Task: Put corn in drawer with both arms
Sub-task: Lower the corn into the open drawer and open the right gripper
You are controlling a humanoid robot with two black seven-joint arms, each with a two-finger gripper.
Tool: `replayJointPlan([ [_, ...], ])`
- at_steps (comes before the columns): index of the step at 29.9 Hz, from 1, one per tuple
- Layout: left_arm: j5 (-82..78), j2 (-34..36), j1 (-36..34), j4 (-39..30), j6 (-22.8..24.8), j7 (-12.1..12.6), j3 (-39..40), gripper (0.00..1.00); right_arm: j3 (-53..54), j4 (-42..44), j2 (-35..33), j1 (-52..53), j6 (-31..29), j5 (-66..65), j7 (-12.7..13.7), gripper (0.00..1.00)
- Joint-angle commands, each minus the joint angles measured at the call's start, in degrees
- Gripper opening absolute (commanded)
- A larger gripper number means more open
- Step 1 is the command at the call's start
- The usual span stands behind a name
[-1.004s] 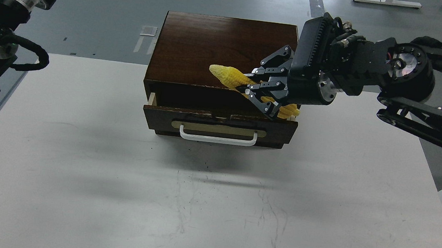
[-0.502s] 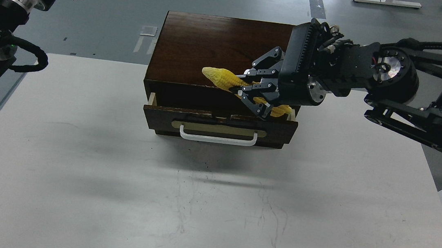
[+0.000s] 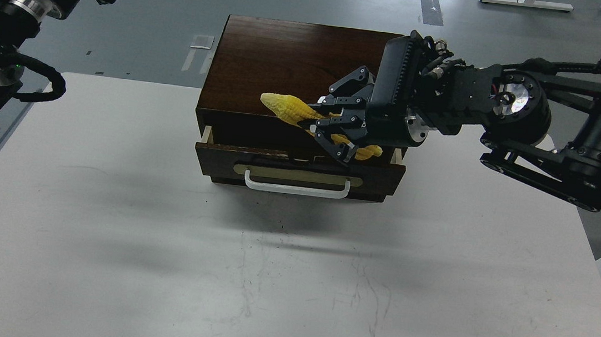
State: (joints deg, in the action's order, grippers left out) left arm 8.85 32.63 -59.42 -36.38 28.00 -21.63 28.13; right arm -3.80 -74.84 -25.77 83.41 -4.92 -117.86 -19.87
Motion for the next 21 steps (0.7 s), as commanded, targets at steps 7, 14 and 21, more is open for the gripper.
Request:
replayJointPlan([
  [7, 0.2, 0.6, 0.1, 0.1, 0.0, 0.0, 0.0, 0.98, -0.2, 0.4, 0.8, -0.1, 0.0, 0.0, -0.3, 0.56],
  [14, 0.3, 0.5, 0.1, 0.1, 0.0, 0.0, 0.0, 0.98, -0.2, 0.4, 0.7, 0.0, 0.0, -0.1, -0.3, 0.62],
  [21, 0.3, 0.5, 0.1, 0.1, 0.0, 0.0, 0.0, 0.98, -0.2, 0.4, 0.7, 0.4, 0.0, 0.0, -0.3, 0.66],
])
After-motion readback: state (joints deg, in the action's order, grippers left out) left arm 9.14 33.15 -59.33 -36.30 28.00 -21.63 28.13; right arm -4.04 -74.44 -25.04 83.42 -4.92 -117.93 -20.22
